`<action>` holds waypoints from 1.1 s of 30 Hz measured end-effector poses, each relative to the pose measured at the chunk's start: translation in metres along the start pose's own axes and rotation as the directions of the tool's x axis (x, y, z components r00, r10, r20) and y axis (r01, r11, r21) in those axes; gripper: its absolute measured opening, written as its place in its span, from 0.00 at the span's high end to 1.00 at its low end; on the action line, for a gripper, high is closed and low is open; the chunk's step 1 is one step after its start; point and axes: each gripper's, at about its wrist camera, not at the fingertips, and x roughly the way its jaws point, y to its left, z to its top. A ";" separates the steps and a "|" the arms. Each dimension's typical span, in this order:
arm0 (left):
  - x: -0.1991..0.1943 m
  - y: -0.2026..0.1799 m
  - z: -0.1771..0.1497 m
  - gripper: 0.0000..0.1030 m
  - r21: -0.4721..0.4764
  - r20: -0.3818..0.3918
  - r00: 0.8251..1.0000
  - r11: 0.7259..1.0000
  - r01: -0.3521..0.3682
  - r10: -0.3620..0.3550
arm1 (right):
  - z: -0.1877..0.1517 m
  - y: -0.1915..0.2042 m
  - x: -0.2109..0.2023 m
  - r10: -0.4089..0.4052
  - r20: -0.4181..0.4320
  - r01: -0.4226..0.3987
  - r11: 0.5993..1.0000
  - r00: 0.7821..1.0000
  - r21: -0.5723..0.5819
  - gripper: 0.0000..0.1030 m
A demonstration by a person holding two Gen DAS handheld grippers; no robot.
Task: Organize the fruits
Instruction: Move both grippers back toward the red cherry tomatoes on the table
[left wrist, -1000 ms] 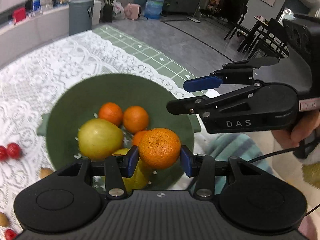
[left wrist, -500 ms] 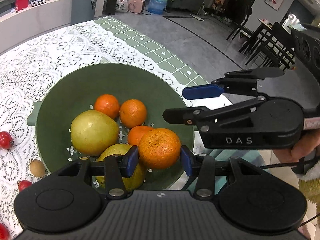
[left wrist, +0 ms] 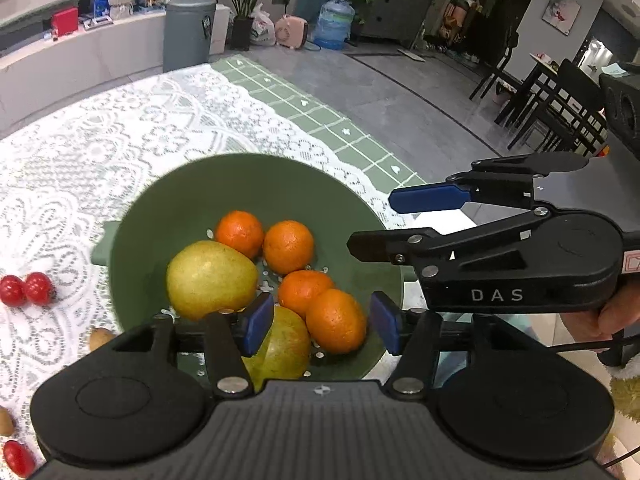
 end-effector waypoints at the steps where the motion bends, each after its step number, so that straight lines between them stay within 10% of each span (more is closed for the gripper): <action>1: -0.003 -0.001 0.001 0.36 0.001 0.010 1.000 1.000 -0.006 0.006 | 0.001 0.001 -0.002 -0.001 0.007 0.001 1.000 1.000 0.007 0.47; 33: -0.132 0.071 -0.066 0.35 -0.228 0.181 0.917 0.922 -0.313 0.356 | -0.008 0.140 -0.009 0.080 0.169 -0.094 0.992 0.982 0.079 0.19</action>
